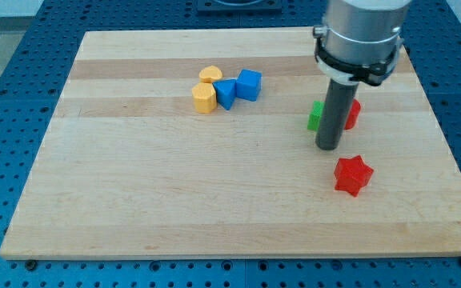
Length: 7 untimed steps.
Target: Move yellow hexagon to yellow heart
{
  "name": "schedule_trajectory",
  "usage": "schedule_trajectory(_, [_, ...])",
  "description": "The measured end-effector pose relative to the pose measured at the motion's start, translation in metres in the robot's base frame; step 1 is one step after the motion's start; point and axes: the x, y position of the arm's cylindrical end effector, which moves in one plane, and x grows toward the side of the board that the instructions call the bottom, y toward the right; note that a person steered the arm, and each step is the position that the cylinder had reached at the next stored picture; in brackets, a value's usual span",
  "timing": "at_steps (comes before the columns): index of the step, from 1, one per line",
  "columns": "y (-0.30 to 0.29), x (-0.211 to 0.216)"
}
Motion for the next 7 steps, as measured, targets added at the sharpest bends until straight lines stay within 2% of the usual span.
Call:
schedule_trajectory(1, [0.004, -0.012])
schedule_trajectory(3, [-0.025, -0.043])
schedule_trajectory(5, [-0.051, -0.047])
schedule_trajectory(7, [-0.025, -0.078])
